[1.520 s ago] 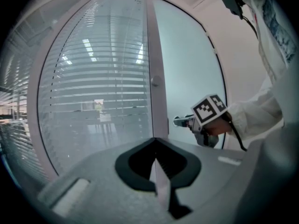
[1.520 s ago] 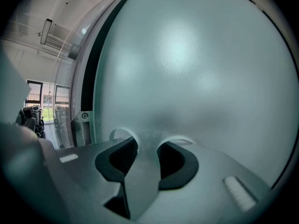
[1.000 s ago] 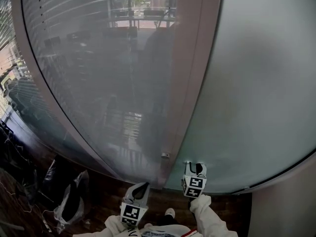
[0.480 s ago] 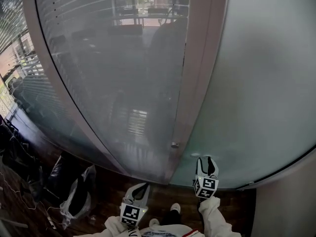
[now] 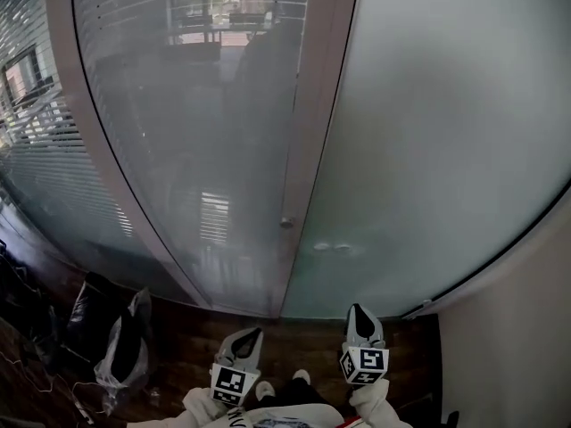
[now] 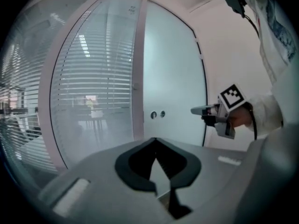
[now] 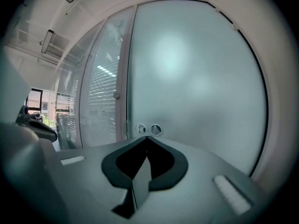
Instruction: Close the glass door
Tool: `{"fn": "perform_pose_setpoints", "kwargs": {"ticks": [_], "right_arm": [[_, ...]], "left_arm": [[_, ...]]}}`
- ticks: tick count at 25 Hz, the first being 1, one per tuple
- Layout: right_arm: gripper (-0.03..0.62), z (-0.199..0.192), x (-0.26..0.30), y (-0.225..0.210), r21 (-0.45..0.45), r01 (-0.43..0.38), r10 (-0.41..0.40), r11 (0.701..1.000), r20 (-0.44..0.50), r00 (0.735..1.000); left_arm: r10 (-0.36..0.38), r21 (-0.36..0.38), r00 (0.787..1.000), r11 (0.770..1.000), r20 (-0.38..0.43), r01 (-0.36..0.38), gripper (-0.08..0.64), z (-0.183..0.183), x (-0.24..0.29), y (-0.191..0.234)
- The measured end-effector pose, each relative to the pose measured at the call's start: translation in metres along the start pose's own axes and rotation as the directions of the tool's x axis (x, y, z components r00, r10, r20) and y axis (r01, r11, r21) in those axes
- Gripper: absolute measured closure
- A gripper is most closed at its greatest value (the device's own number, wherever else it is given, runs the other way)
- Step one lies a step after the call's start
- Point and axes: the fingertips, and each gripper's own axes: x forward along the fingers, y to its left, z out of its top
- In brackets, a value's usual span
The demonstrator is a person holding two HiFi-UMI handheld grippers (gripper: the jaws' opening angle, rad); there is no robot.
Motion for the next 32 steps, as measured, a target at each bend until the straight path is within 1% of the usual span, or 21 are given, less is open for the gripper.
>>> {"fn": "perform_pose_setpoints", "kwargs": {"ticks": [4,7,11,14,20,23,25,27,32], "right_arm": [[0.584,-0.006,-0.044,0.01,-0.032,-0.038,0.038,0.999,-0.001,0.999],[0.584,-0.008,-0.074,0.016,-0.047,-0.073,0.073,0.996,0.004,0.997],[0.584,-0.011,-0.114,0.024,-0.028,-0.09,0.09,0.996,0.015,0.996],[0.584,-0.015,-0.147,0.032,-0.002,-0.124,0.124,0.992,0.026,0.992],[0.584,-0.021,-0.218,0.04,-0.011,-0.163,0.163,0.987,0.056,0.985],[0.584,-0.024,-0.257,0.038,-0.007,-0.162,0.163,0.987,0.069,0.984],[0.584,-0.025,-0.284,0.038,-0.007,-0.16,0.16,0.987,0.08,0.984],[0.584,-0.029,-0.311,0.04,0.0,-0.161,0.161,0.987,0.086,0.983],[0.584,-0.04,-0.372,0.049,0.0,-0.165,0.165,0.986,0.078,0.983]], "left_arm": [[-0.027,-0.001,1.0,1.0,0.013,0.027,0.557,-0.004,-0.006,-0.023],[-0.035,0.013,0.999,0.999,0.032,0.035,0.557,0.003,-0.01,-0.037],[-0.031,0.044,0.998,0.999,0.05,0.028,0.557,0.012,-0.027,-0.051],[-0.018,0.054,0.998,0.998,0.056,0.015,0.557,0.012,-0.049,-0.068],[-0.016,0.07,0.996,0.997,0.088,0.01,0.557,0.011,-0.1,-0.119],[-0.044,0.071,0.993,0.997,0.106,0.036,0.557,0.01,-0.13,-0.156],[-0.066,0.09,0.991,0.994,0.114,0.056,0.557,0.008,-0.149,-0.182],[-0.077,0.106,0.991,0.992,0.113,0.066,0.557,0.003,-0.169,-0.204],[-0.079,0.106,0.991,0.992,0.109,0.067,0.557,-0.006,-0.216,-0.243]]}}
